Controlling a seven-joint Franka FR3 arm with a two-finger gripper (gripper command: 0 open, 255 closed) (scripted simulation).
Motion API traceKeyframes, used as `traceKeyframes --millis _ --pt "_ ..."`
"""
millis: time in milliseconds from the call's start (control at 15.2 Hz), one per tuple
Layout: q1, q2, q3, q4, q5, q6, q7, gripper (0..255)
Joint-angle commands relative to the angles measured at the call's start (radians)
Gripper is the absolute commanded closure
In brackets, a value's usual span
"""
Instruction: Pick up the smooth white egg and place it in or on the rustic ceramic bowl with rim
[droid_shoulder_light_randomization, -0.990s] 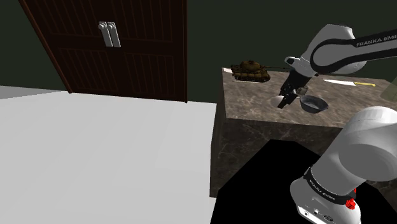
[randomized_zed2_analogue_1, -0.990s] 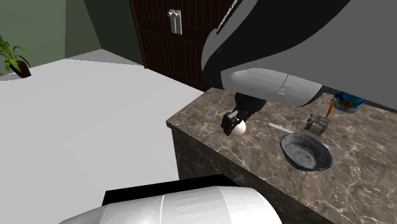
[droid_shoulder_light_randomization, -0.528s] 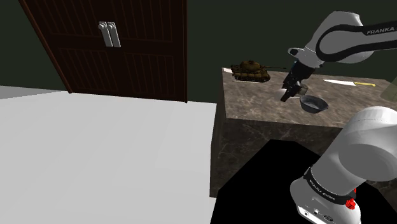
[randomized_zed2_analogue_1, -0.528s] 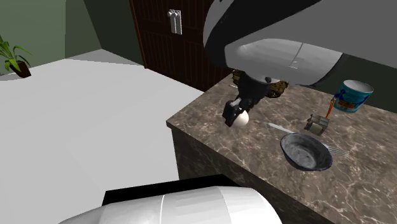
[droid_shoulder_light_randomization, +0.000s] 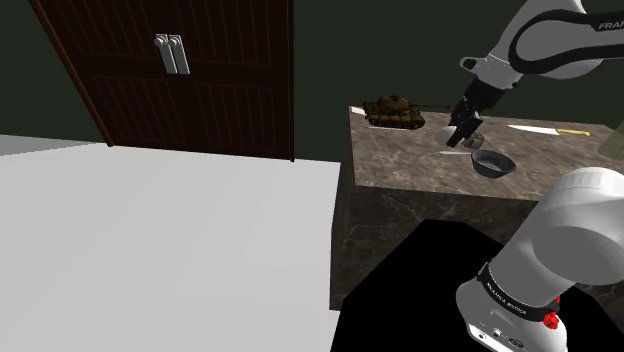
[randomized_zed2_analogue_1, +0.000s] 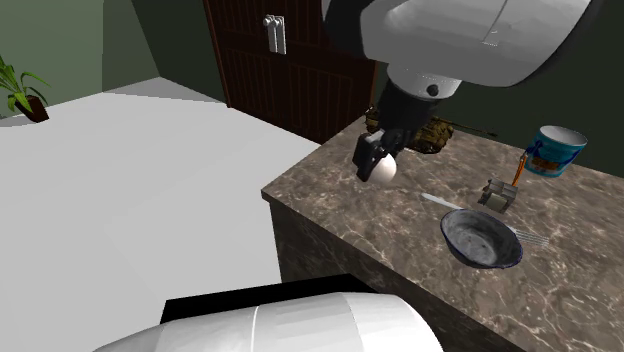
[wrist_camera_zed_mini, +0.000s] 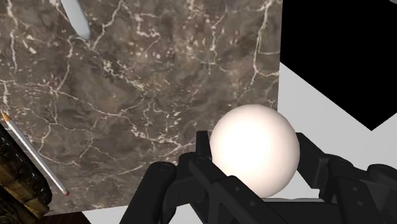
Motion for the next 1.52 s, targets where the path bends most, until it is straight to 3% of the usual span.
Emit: traceKeyframes --millis 0,594,1056,1452 --pt "0.002 -0.010 0.015 0.019 0.009 -0.030 0.004 255" --pt "0.016 -0.026 0.065 0.118 0.048 -0.144 0.015 255" --pt "-0.025 0.001 -0.093 0.223 -0.029 -0.197 -0.159 255" --pt "-0.012 0.057 -0.242 0.354 -0.073 -0.229 -0.305 255"
